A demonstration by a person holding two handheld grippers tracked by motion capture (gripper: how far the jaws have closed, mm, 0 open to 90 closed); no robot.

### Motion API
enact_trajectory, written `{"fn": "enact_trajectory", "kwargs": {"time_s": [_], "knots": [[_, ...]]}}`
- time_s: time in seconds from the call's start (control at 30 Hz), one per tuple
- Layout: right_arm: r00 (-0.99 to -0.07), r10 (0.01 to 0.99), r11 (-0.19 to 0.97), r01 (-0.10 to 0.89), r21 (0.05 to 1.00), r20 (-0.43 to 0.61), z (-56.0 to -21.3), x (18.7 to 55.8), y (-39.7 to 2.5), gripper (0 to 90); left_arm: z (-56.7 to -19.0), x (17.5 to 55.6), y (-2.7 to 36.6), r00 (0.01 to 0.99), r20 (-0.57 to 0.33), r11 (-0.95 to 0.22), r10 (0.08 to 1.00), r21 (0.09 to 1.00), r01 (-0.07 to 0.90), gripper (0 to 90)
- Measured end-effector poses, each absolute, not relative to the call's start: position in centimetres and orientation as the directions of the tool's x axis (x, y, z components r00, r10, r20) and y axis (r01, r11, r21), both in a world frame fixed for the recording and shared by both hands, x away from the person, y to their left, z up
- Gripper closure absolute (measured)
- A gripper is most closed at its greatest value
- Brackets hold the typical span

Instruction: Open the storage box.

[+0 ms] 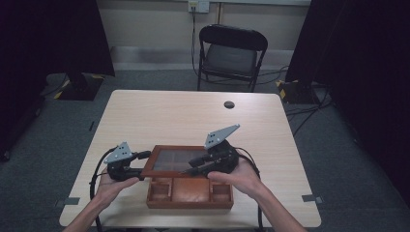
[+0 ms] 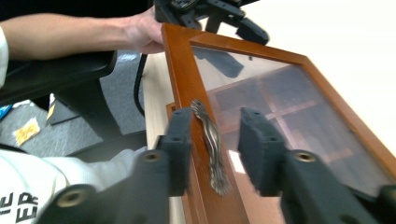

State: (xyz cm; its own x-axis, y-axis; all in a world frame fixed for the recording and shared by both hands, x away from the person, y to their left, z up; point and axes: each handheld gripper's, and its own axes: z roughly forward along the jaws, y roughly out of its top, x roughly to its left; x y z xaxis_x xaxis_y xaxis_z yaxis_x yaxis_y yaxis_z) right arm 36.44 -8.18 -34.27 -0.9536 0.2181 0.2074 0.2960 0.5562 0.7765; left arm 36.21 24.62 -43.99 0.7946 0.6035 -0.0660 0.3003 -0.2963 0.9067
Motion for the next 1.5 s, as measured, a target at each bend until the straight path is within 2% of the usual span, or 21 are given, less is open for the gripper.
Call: {"fn": "enact_trajectory", "kwargs": {"time_s": [0.07, 0.33, 0.5, 0.7, 1.1, 1.4, 1.5], "knots": [[-0.952, 0.233, 0.542, 0.296, 0.786, 0.199, -34.1, 36.3, -8.9, 53.9, -43.9, 36.3, 24.6, 0.797, -0.066, -0.295, 0.600, 0.908, 0.298, 37.6], [-0.924, 0.332, 0.468, 0.335, 0.818, 0.189, -34.4, 36.0, -12.1, 31.1, -43.0, 36.2, 24.5, 0.799, -0.058, -0.283, 0.598, 0.918, 0.278, 35.9], [-0.911, 0.373, 0.446, 0.344, 0.826, 0.178, -34.7, 35.7, -13.6, 23.4, -42.7, 36.3, 24.4, 0.796, -0.060, -0.274, 0.602, 0.921, 0.277, 35.0], [-0.887, 0.432, 0.424, 0.360, 0.831, 0.164, -35.6, 35.4, -15.1, 22.0, -42.2, 36.5, 24.4, 0.798, -0.070, -0.270, 0.598, 0.920, 0.284, 34.7], [-0.866, 0.473, 0.393, 0.371, 0.841, 0.161, -36.7, 36.5, -16.7, 21.6, -41.4, 36.8, 24.1, 0.802, -0.062, -0.274, 0.594, 0.922, 0.275, 35.6], [-0.850, 0.494, 0.338, 0.380, 0.861, 0.181, -36.6, 38.0, -17.5, 26.2, -40.6, 37.5, 23.8, 0.793, -0.072, -0.240, 0.605, 0.933, 0.267, 37.3], [-0.840, 0.507, 0.312, 0.386, 0.868, 0.191, -36.6, 38.7, -17.7, 29.1, -40.6, 37.8, 23.8, 0.789, -0.103, -0.212, 0.606, 0.935, 0.285, 37.2]]}}
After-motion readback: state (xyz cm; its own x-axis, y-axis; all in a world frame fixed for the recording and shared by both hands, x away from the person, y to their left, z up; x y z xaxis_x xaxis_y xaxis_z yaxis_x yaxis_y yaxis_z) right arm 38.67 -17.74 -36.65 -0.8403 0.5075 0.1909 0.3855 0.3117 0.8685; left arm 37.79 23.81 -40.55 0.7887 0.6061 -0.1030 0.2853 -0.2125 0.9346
